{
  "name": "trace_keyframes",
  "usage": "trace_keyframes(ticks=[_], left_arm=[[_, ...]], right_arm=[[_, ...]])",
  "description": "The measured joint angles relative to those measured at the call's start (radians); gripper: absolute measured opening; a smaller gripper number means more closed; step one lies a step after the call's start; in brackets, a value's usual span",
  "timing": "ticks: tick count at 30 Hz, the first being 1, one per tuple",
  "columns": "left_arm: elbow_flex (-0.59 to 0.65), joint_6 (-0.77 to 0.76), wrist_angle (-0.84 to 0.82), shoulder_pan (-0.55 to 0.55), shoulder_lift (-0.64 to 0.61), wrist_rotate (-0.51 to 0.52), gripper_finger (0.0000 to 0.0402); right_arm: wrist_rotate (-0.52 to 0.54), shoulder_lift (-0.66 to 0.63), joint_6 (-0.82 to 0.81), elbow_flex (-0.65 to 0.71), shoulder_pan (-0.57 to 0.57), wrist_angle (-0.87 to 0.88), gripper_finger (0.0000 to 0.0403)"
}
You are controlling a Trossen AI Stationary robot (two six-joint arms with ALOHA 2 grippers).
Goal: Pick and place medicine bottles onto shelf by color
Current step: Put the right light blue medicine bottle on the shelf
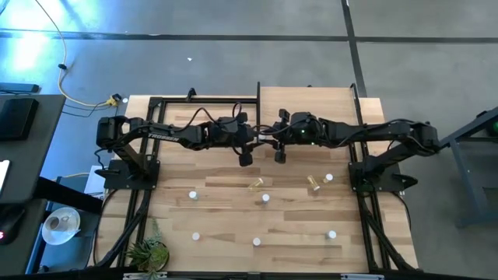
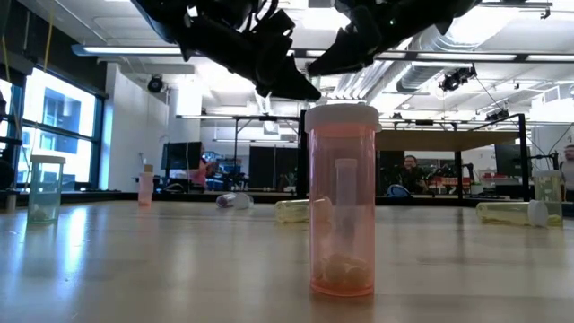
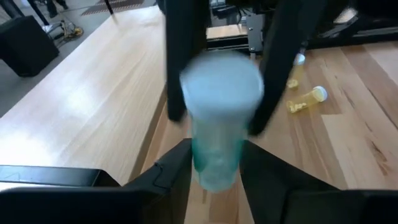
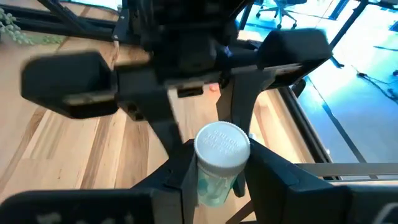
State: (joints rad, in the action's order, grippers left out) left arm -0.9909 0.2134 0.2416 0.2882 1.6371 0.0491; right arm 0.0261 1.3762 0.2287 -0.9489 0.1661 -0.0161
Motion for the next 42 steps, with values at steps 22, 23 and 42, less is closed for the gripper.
trace_keyframes(ticks=[22, 23, 42], left_arm=[[0.000, 0.000, 0.003, 0.000, 0.000, 0.067, 0.0187], [0.000, 0.000, 0.003, 0.000, 0.000, 0.067, 0.0187], [0.000, 0.000, 0.000, 0.000, 0.000, 0.067, 0.0187]], right_arm=[[0.366, -0.329, 0.011, 0.000, 0.127, 0.085, 0.0099], [0.380, -0.346, 0.001, 0.000, 0.147, 0.090, 0.0099], [0.441, -0.443, -0.239, 0.000, 0.492, 0.343, 0.0099]])
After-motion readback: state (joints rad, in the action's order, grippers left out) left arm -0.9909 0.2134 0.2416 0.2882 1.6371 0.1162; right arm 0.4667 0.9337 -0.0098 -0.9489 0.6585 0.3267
